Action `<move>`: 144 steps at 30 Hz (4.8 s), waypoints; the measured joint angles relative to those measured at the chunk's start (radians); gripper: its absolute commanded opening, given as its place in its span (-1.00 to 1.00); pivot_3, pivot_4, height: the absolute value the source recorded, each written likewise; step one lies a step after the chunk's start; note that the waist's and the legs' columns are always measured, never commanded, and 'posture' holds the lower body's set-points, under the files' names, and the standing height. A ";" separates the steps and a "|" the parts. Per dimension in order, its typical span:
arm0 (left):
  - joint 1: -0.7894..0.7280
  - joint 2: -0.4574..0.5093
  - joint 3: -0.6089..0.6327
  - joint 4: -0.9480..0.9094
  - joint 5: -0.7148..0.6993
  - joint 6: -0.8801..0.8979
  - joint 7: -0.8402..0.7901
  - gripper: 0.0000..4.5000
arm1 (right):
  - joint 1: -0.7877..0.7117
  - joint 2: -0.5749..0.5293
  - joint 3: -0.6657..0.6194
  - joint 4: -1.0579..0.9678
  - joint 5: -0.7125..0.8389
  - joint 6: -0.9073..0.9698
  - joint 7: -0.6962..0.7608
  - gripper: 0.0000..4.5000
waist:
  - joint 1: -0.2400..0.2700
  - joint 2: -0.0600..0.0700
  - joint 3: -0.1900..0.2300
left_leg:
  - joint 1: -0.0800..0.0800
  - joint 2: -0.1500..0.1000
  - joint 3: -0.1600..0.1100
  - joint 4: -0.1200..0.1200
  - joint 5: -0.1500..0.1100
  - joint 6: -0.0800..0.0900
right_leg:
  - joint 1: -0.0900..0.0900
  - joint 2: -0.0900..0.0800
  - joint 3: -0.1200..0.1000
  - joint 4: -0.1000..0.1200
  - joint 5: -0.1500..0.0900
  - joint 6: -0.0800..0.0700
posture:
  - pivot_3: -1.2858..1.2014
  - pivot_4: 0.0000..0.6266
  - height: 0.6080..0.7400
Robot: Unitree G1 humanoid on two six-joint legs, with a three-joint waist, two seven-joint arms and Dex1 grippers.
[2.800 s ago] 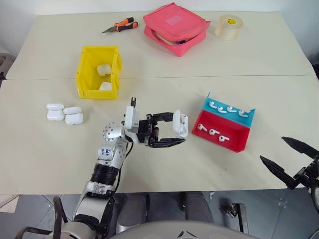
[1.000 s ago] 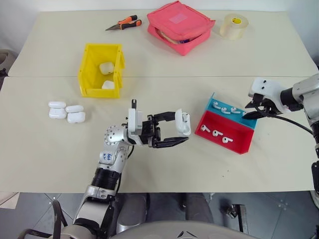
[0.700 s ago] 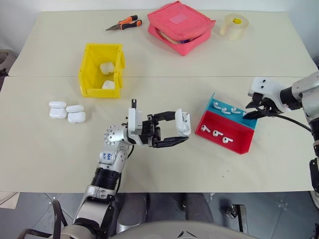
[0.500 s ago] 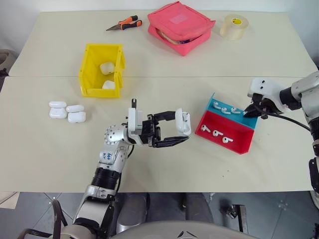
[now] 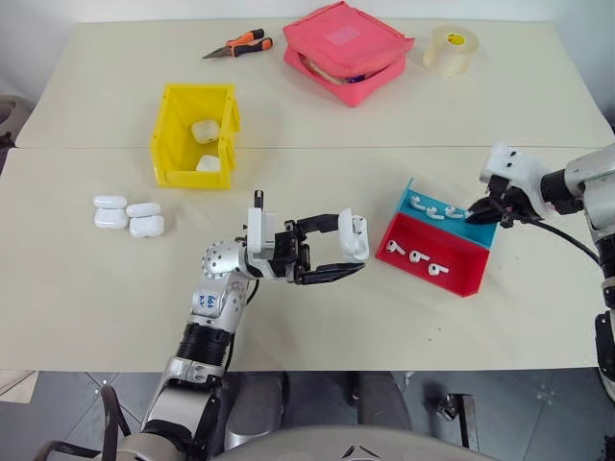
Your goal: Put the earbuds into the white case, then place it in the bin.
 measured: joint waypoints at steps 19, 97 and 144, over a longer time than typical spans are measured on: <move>-0.132 0.011 0.027 0.141 -0.002 0.006 -0.088 0.24 | 0.571 0.476 -0.669 -1.001 0.899 0.496 -0.439 -0.69 | 0.002 0.000 0.000 | 0.000 0.000 -0.002 0.001 0.000 -0.001 | 0.000 0.000 0.000 0.002 0.000 0.000 | 0.03 -0.52 1.00; -0.145 0.229 -0.076 0.044 0.272 0.086 0.057 0.24 | 0.489 0.129 -0.119 -0.988 0.794 0.323 -0.599 -0.99 | 0.004 -0.001 0.000 | 0.001 -0.001 -0.001 -0.002 0.000 0.001 | 0.000 0.000 0.000 0.001 0.000 0.000 | 0.03 -0.52 1.00; -0.328 0.315 0.369 0.197 0.177 0.477 0.908 0.24 | 0.783 0.341 -0.316 -0.983 0.592 -0.270 -0.513 0.99 | -0.003 -0.002 0.001 | 0.004 -0.001 0.001 -0.003 0.000 0.000 | 0.001 0.001 0.000 0.003 0.000 -0.001 | 0.03 -0.52 1.00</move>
